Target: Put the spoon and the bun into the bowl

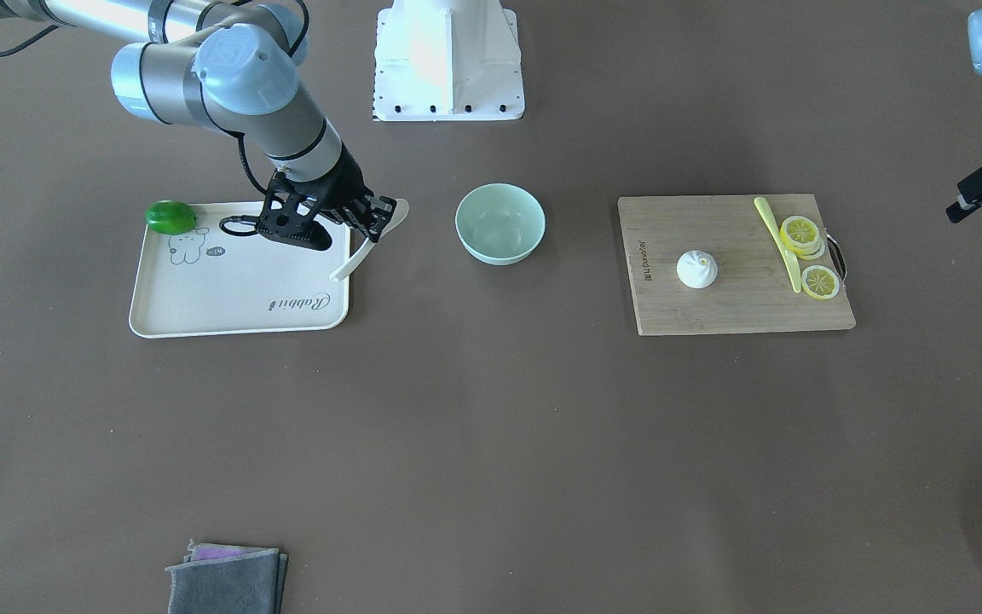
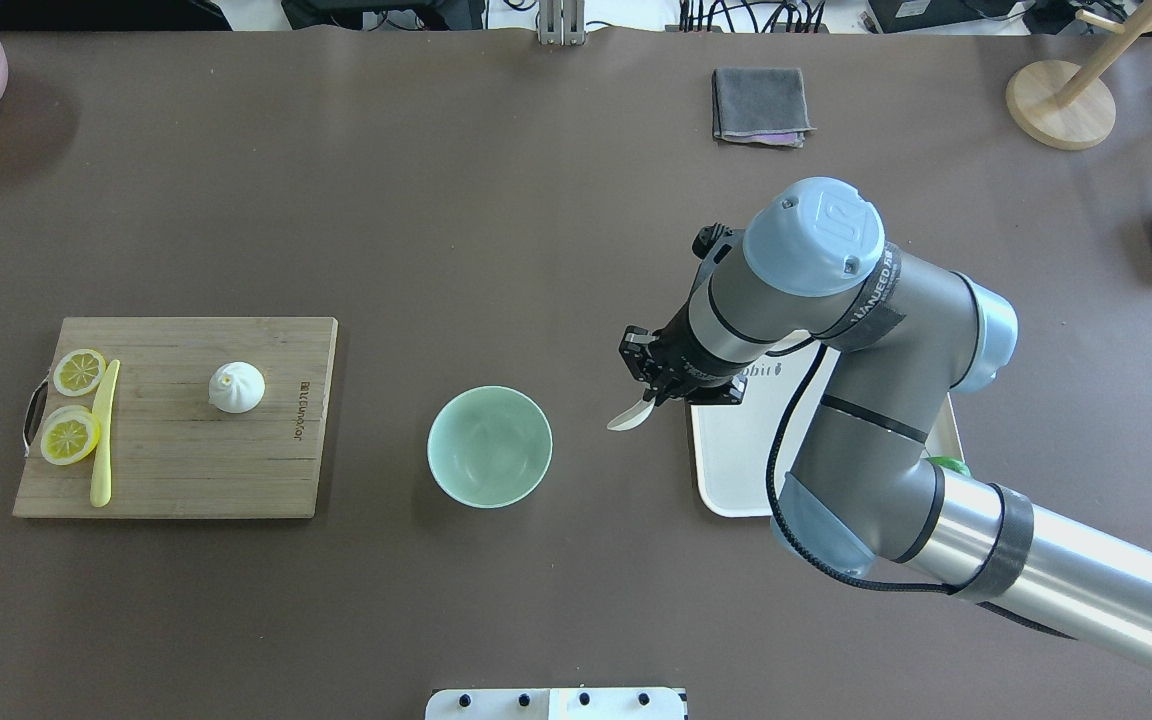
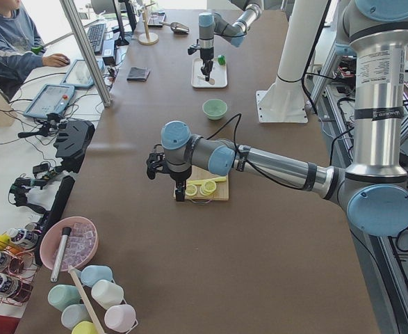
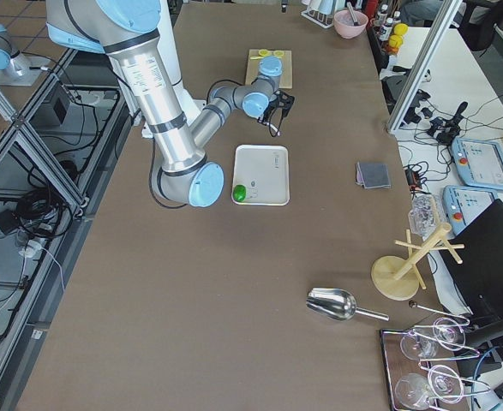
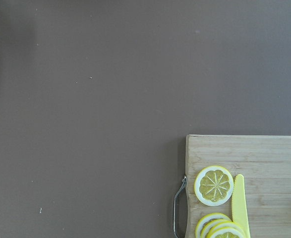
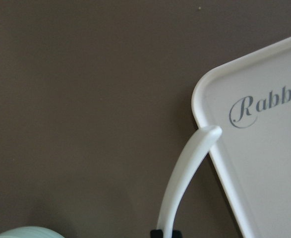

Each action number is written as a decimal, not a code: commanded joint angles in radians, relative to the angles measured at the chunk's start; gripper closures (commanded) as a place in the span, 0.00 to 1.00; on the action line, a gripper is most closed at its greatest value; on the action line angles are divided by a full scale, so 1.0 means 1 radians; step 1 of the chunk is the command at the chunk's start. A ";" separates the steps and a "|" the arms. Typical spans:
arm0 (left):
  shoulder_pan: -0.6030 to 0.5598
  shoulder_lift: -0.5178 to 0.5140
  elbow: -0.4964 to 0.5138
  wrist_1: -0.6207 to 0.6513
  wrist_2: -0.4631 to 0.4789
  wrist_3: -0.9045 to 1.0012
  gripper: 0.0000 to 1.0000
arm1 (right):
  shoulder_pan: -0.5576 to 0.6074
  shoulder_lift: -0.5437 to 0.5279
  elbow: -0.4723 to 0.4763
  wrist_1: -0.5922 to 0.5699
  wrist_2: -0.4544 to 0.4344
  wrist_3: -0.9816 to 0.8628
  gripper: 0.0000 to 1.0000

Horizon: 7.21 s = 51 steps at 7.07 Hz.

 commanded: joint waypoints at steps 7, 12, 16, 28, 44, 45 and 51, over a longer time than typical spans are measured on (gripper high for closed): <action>0.215 -0.106 -0.032 -0.002 0.006 -0.332 0.02 | -0.152 0.241 -0.150 -0.072 -0.305 0.215 0.01; 0.515 -0.287 0.029 -0.005 0.170 -0.573 0.03 | -0.009 0.096 0.011 -0.081 -0.099 0.068 0.00; 0.569 -0.318 0.083 -0.004 0.205 -0.576 0.22 | 0.045 0.037 0.034 -0.080 -0.057 0.002 0.00; 0.829 -0.609 0.021 0.006 0.192 -1.192 1.00 | 0.100 -0.104 0.120 -0.083 -0.040 -0.104 0.00; -0.167 -0.362 0.483 0.280 0.050 0.583 0.02 | 0.920 -0.351 -0.501 -0.086 0.245 -1.651 0.00; -0.213 -0.364 0.527 0.280 0.087 0.616 0.02 | 0.966 -0.349 -0.563 -0.086 0.239 -1.712 0.00; -0.261 -0.303 0.580 0.265 0.120 0.624 0.02 | 1.035 -0.276 -0.613 -0.322 0.257 -1.857 0.00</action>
